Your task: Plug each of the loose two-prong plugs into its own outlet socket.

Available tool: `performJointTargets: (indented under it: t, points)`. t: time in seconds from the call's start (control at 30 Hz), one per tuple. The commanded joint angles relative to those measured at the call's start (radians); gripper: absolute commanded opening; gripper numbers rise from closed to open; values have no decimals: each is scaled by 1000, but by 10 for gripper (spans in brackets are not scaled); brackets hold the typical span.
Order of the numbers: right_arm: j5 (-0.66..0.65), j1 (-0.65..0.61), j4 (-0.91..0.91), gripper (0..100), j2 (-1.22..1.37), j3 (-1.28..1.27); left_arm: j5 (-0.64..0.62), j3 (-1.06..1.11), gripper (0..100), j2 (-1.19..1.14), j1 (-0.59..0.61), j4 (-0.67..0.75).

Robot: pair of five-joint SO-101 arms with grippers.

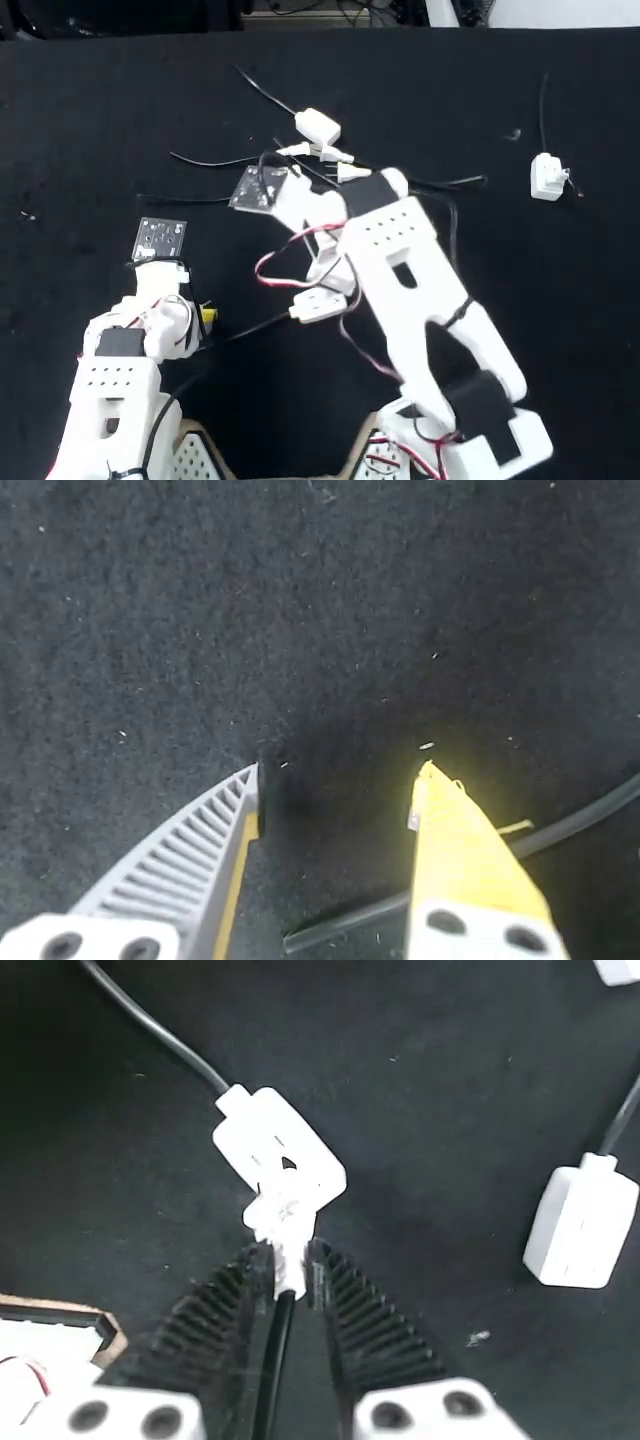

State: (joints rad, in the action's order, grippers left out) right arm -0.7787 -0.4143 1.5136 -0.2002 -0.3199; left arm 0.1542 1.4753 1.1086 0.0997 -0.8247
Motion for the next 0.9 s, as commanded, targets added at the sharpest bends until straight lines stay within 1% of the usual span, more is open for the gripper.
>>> performJointTargets:
  t: [0.0,0.17,0.27,0.47,0.67,0.87]
  points:
    - [-32,54,8,11,12,84,-12,-12,248,0,-1,12]
    - [-35,72,17,11,21,85,-12,-12,248,0,-2,12]
    - [-66,71,37,11,22,68,-12,-8,248,0,-18,12]
    - [-61,71,41,11,45,54,-12,-8,248,0,-22,12]
    - [-54,72,0,11,81,2,-12,-8,248,2,-22,12]
    - [-37,71,-17,11,88,2,-12,-7,248,3,-22,12]
